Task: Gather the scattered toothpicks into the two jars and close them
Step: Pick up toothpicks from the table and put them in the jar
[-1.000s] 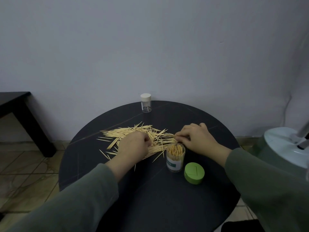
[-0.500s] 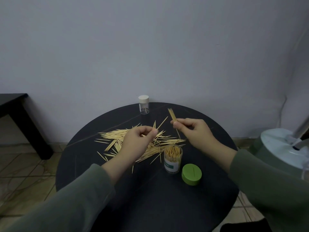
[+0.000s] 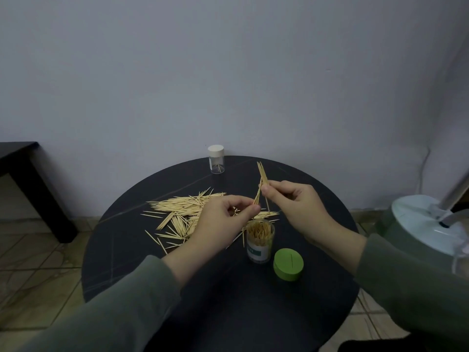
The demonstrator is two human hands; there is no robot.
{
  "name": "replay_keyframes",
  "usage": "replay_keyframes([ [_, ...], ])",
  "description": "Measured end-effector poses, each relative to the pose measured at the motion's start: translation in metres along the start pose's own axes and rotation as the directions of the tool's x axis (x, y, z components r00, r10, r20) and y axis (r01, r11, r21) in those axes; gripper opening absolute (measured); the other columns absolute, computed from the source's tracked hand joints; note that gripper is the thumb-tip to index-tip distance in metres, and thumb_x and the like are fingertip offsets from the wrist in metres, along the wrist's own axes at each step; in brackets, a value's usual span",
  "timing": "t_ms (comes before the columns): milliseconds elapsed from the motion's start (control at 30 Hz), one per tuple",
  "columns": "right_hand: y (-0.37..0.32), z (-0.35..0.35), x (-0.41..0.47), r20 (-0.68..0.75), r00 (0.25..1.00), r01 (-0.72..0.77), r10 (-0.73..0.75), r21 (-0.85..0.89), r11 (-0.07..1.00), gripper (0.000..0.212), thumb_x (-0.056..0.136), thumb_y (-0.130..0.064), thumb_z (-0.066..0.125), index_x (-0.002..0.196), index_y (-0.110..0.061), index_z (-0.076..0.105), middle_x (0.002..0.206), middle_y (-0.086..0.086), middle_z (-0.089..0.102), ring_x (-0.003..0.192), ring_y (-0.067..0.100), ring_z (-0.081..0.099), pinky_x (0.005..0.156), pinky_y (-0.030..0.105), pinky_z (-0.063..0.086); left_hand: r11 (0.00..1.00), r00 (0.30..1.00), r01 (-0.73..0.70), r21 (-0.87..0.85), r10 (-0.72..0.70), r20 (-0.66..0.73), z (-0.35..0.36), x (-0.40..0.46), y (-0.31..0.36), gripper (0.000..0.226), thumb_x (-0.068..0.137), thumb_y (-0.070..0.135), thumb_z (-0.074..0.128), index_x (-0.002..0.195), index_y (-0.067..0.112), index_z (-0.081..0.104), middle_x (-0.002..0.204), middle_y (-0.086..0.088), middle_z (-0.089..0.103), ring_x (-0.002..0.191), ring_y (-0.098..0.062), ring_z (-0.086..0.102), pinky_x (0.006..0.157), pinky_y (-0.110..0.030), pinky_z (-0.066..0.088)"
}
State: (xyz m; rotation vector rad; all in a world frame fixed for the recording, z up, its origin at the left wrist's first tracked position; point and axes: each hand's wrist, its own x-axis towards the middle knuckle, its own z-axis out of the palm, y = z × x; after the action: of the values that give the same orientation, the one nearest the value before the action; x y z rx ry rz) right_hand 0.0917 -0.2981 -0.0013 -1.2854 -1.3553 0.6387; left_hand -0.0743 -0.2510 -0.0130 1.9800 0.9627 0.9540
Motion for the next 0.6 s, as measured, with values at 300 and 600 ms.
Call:
replay_keyframes([
  [300, 0.002, 0.005, -0.011, 0.002, 1.000, -0.025, 0.025, 0.163, 0.986, 0.017, 0.090, -0.017, 0.061, 0.101, -0.026, 0.071, 0.094, -0.009, 0.074, 0.094, -0.004, 0.065, 0.076, 0.009, 0.049, 0.967, 0.998, 0.002, -0.255, -0.020, -0.066, 0.004, -0.001, 0.004, 0.010, 0.087, 0.022, 0.068, 0.090, 0.031, 0.072, 0.075, 0.014, 0.070, 0.069, 0.007, 0.059, 0.064, -0.011, 0.048],
  [600, 0.017, 0.001, -0.014, 0.093, 0.980, -0.191, 0.177, 0.174, 0.966, 0.016, 0.089, -0.019, 0.063, 0.101, -0.021, 0.073, 0.099, -0.012, 0.073, 0.094, -0.011, 0.063, 0.070, 0.002, 0.045, 0.883, 0.985, 0.171, -0.438, -0.148, 0.086, 0.016, -0.005, -0.013, 0.010, 0.085, 0.017, 0.070, 0.091, 0.021, 0.076, 0.090, 0.002, 0.074, 0.089, -0.007, 0.067, 0.079, -0.022, 0.052],
])
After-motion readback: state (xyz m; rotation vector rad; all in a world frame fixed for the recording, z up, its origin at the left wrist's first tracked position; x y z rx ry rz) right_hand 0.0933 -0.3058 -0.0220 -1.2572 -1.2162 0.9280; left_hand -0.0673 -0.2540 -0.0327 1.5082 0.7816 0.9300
